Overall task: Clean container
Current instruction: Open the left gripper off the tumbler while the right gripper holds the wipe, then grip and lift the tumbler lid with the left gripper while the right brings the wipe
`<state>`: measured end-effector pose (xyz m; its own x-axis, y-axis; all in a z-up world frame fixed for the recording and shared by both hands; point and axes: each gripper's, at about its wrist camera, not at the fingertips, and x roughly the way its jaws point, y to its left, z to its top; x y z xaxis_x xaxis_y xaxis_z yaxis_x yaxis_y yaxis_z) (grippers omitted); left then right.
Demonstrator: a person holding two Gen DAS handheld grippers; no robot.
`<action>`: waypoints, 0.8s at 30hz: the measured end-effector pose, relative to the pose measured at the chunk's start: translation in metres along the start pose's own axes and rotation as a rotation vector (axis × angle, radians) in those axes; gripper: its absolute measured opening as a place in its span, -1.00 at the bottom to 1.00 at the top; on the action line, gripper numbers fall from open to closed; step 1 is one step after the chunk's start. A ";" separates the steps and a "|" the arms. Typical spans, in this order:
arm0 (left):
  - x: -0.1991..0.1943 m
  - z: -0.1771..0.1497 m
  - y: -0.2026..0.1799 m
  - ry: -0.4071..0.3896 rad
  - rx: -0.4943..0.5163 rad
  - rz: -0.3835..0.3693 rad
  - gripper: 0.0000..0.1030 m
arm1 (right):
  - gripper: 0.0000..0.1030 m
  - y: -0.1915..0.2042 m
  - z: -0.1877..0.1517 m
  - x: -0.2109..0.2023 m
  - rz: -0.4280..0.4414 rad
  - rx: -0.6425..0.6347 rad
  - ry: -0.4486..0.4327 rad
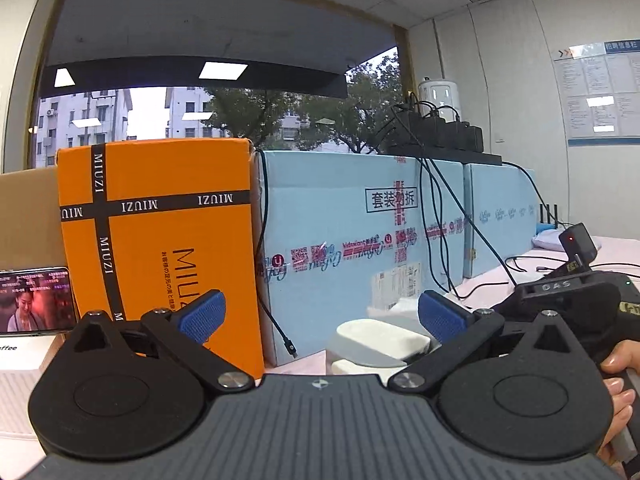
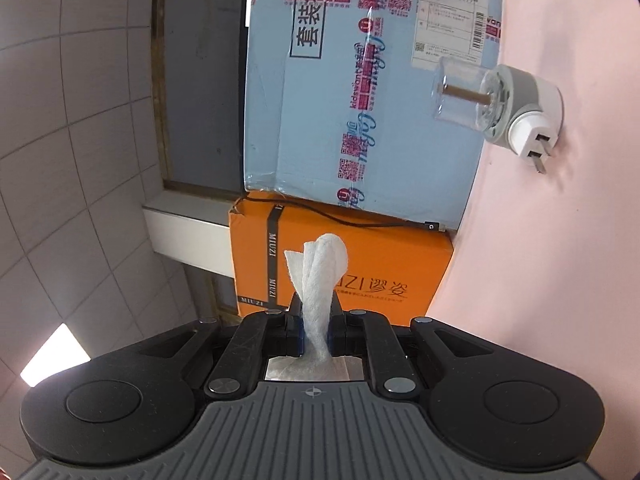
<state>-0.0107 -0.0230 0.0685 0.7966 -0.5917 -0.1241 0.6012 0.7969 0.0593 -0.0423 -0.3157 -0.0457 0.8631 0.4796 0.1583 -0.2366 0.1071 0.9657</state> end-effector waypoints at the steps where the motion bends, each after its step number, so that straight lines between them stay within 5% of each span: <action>1: 0.000 -0.001 0.000 0.006 0.002 -0.006 1.00 | -0.80 0.000 -0.002 0.002 -0.012 -0.006 0.004; 16: -0.005 -0.004 -0.001 0.024 0.029 -0.036 1.00 | -0.80 -0.009 -0.022 -0.004 -0.064 -0.019 -0.007; 24: -0.004 -0.006 -0.002 0.009 0.027 -0.035 1.00 | -0.80 0.002 -0.030 -0.015 -0.156 -0.166 -0.018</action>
<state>-0.0157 -0.0214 0.0629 0.7745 -0.6178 -0.1358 0.6302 0.7722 0.0813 -0.0688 -0.2962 -0.0528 0.9026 0.4301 0.0144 -0.1680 0.3213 0.9320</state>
